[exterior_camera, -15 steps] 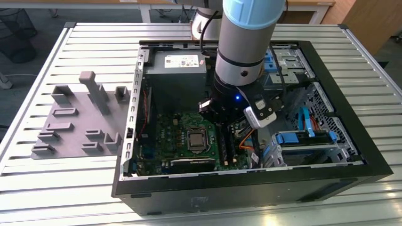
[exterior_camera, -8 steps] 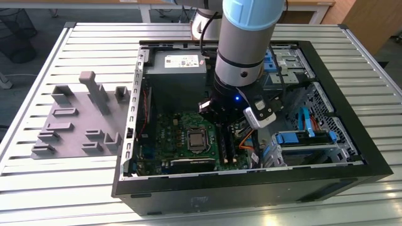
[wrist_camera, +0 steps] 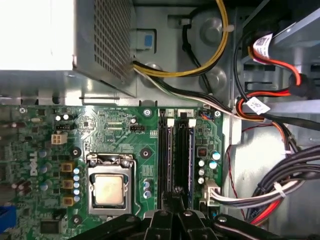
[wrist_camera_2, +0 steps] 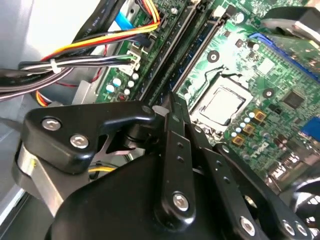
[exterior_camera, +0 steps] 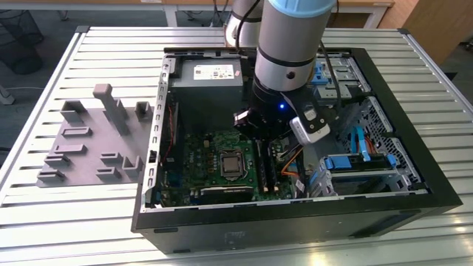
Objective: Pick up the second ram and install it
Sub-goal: 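Press down the second ram until it locks into place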
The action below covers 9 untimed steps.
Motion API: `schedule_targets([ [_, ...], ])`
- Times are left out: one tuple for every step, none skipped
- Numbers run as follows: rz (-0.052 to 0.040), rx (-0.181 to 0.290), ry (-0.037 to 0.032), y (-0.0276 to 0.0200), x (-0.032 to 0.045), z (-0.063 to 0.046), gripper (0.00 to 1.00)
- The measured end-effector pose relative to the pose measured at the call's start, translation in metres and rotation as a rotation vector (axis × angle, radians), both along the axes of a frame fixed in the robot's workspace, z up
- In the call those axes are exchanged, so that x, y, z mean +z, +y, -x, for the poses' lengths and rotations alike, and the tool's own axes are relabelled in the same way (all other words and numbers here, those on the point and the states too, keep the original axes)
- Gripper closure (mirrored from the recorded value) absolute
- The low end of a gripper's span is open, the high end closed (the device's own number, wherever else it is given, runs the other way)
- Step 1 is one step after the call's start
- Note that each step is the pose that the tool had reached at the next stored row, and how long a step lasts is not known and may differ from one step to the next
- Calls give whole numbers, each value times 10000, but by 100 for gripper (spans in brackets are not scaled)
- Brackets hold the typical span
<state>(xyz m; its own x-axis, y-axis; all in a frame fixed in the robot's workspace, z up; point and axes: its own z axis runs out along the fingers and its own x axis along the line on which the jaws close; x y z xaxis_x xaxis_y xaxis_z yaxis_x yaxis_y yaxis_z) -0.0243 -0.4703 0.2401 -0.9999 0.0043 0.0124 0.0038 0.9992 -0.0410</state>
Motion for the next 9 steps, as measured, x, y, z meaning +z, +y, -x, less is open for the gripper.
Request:
schedule_targets([
  [1, 0, 0, 0, 10, 0, 89],
  [-1, 0, 0, 0, 11, 0, 89],
  [-1, 0, -1, 0, 11, 0, 89],
  [-2, 0, -1, 0, 10, 0, 89],
  [-2, 0, -1, 0, 11, 0, 89],
  [0, 0, 0, 0, 12, 0, 89],
  [1, 0, 0, 0, 14, 0, 89],
  [0, 0, 0, 0, 14, 0, 89],
  [0, 0, 0, 0, 14, 0, 89],
])
